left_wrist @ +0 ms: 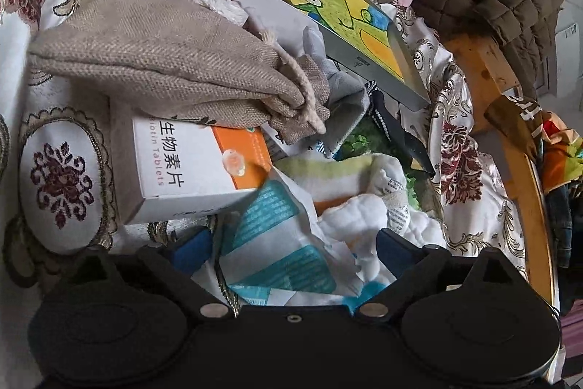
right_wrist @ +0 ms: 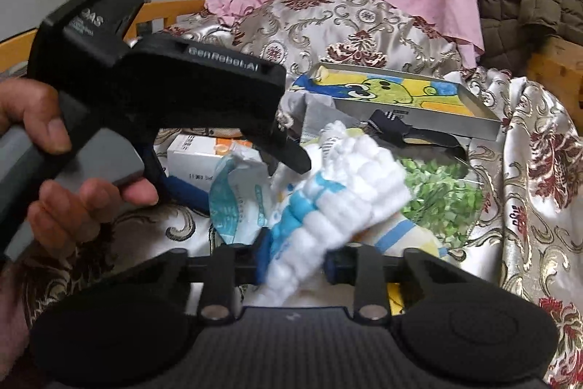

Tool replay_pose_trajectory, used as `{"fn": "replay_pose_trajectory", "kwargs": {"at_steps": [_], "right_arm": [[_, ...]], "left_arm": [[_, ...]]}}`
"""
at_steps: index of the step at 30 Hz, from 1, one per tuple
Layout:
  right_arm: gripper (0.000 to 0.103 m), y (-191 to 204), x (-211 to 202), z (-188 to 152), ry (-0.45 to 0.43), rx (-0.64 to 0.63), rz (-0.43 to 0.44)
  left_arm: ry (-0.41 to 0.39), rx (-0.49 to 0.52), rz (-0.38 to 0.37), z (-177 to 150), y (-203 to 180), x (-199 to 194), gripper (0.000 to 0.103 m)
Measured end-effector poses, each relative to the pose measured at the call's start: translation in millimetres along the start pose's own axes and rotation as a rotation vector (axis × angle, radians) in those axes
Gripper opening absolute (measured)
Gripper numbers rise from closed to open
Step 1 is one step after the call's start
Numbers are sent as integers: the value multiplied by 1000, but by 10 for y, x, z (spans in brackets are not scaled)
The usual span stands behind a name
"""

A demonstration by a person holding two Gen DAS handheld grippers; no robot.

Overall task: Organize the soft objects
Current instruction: 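Grasp the white-and-blue towel with the right gripper while the left gripper approaches the white cloth, then carry the towel to the frog-picture tray with the right gripper and release it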

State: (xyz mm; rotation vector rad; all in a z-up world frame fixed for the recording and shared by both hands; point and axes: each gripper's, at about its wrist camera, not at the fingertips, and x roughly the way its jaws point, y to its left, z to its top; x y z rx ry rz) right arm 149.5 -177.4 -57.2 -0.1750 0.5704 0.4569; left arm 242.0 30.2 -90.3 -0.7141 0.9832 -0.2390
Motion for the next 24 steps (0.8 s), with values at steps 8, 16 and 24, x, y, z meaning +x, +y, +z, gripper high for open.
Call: {"fn": "replay_pose_trajectory", "kwargs": {"at_steps": [8,16,24], "right_arm": [[11,15,-164,5,-28,-8,-51],[9,-129,-397,-18,-46,89,-111],[9,-153,-590,-52,-120,80,-143]], "left_arm": [[-9,-44,-17,-51,87,-27,69],[10,-50,-82,-226,102,-228,67],[-30,-3,-110,-388,81,-549,66]]}}
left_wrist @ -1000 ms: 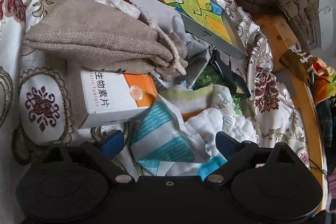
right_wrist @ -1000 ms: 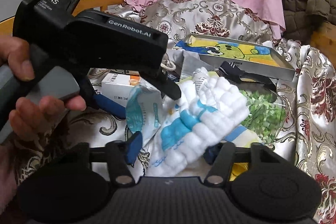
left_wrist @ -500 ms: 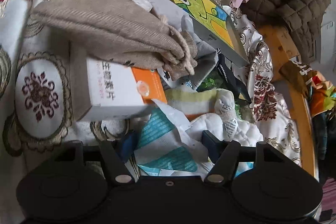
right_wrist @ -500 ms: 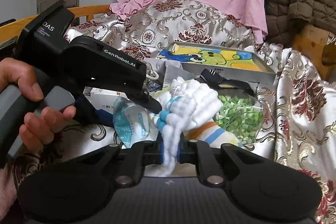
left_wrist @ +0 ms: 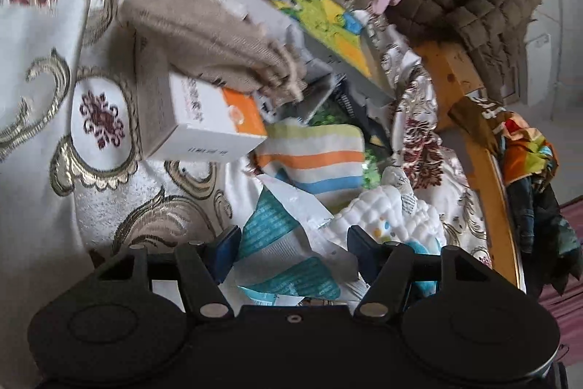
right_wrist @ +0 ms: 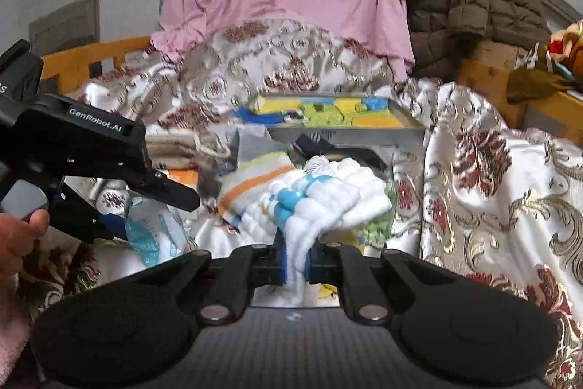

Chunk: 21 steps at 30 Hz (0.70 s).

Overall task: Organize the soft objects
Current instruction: 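Carry the towel to the frog-picture tray with the right gripper and release it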

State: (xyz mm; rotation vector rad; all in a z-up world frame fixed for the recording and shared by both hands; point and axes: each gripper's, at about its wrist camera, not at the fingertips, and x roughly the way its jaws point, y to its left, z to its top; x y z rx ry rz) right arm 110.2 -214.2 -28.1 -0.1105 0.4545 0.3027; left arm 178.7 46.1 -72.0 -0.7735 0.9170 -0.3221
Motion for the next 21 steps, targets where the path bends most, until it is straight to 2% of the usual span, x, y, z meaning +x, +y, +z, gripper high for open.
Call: {"fn": "replay_pose_trajectory", "kwargs": {"at_steps": [4,8,13,21], "right_arm": [[9,11,-183,70,-76,-27,9],[9,-33,-342,273,-130,-22,12],[9,-180,-410,578,-159,-18,4],[10,-486,-198,1063,-165,19,46]], "left_arm": [[-59,85,-18,-1,-162,-170,66],[-99,121,-67,92,-358,-329,66],[-128,192,-113,371,-657,-414,66],[-161,224,-160,946,-961,-244,66]]}}
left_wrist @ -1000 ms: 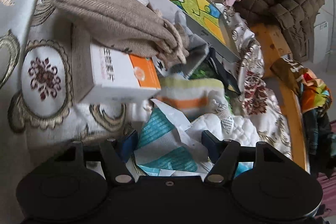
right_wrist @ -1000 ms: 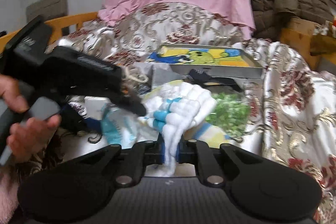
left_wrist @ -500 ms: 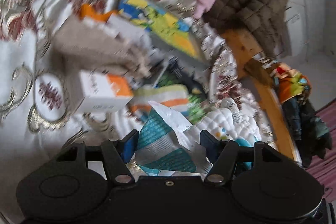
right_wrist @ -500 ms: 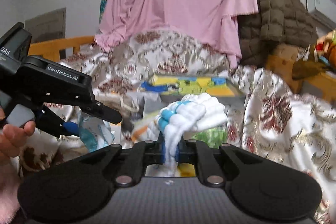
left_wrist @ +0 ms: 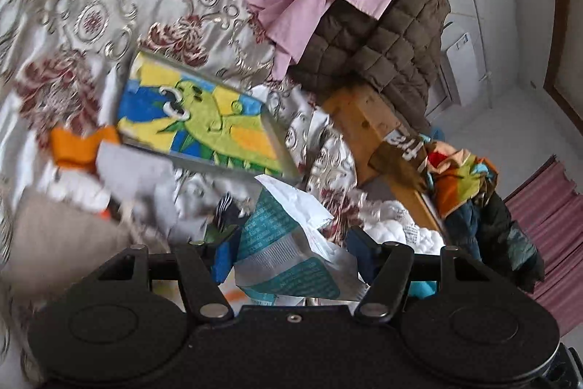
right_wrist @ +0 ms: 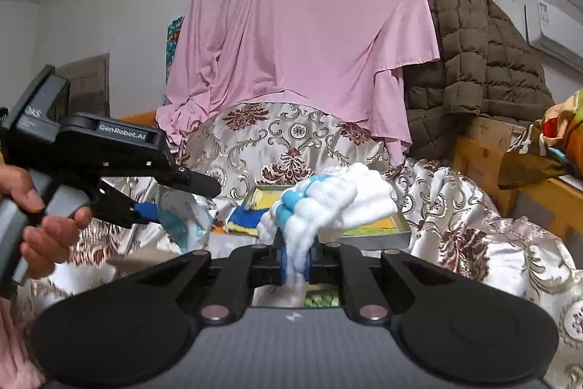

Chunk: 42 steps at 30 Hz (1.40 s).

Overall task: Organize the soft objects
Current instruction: 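Carry the towel to the frog-picture tray with the right gripper and release it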

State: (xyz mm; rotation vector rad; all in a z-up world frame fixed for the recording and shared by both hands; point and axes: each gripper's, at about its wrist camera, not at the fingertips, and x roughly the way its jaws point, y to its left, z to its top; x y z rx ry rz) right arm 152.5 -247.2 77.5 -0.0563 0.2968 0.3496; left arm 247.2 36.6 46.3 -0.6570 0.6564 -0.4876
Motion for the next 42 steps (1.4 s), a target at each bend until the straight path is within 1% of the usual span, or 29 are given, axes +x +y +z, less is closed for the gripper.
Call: {"fn": "replay_pose_trajectory", "kwargs": {"at_steps": [4,9,12,16,18,24,27,30,33,38,41,42], "right_arm": [[10,-116,234,145,-3,-15,3],[10,-223,642,319,-19,-44,3],[10,-301,961,427,-34,-47,4],[10,-441,1473,553,-58,-24,4],[10,-522,1757,585,-56,0,0],[10,-762,2591,628,21,67,-4],[10,-856,2934,595,72,118,-5],[10,-960,3205,493,136,175,-2],[10,-1028,3415,359,207,232,-3],[12,-1007,3607,204,290,245,-19],[16,-964,3692,147,336,211,-45],[19,-955,3711,134,348,206,-53]], "left_arm": [[-1,21,-2,184,18,210,66],[0,47,8,423,132,459,66],[-12,71,19,642,191,615,66],[-49,117,36,996,260,880,66],[-65,133,45,1159,323,1047,66],[-48,106,47,1482,601,1579,66],[-29,97,51,1552,744,1809,66],[-5,79,67,1587,916,1999,66],[22,76,103,1560,1064,2130,66],[77,69,164,1500,1220,2302,66],[115,81,202,1451,1229,2403,67],[125,84,215,1431,1229,2431,67]]}}
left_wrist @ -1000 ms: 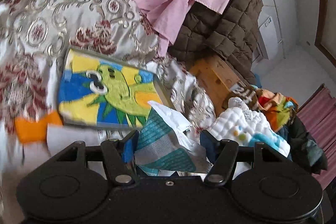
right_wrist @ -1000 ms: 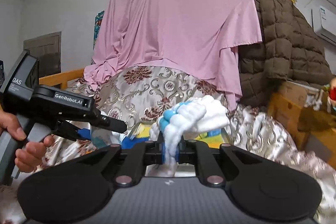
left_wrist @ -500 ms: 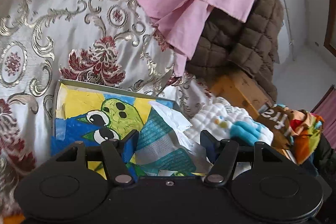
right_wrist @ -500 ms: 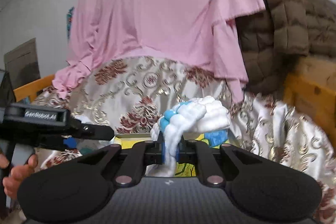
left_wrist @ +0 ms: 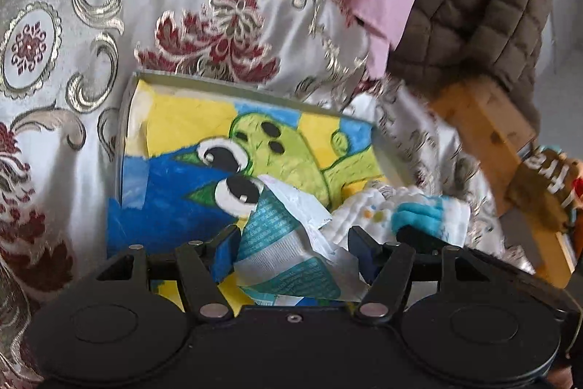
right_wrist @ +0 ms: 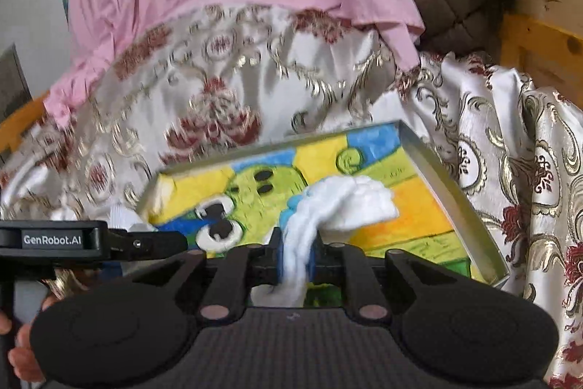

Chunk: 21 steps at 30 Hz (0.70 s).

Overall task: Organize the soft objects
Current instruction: 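Carry the towel to the frog-picture tray with the right gripper and release it, then withdraw both tools from the tray back toward the remaining items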

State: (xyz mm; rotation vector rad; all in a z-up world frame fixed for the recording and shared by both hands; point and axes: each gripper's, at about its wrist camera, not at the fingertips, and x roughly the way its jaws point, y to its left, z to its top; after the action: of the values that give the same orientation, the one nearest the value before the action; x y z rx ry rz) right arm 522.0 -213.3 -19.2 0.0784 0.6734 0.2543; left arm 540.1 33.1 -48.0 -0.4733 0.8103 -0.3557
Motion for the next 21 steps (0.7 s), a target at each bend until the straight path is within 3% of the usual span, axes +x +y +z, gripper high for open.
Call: {"fn": "replay_pose_trajectory", "kwargs": {"at_steps": [2,4,10,15,18,21], "right_arm": [[29,-4,38,-2,22,-3,-7],[48,-21,39,11,37,2,-26],[74,-128,-282,42,11,-1,-58],[86,-165,-750,58,-70,-2,-56],[96,-118,-1126,32,-151,-27,-44],[101,-52,-1519,-4,-227,-51,-28]], "left_arm": [[11,5,24,-30,-23,50,68],[24,15,54,-55,-60,85,71],[19,16,107,-118,-175,-31,84],[-25,31,129,-168,-346,-319,86],[-86,51,131,-236,-491,-619,89],[-181,95,140,-352,-680,-1023,98]]}}
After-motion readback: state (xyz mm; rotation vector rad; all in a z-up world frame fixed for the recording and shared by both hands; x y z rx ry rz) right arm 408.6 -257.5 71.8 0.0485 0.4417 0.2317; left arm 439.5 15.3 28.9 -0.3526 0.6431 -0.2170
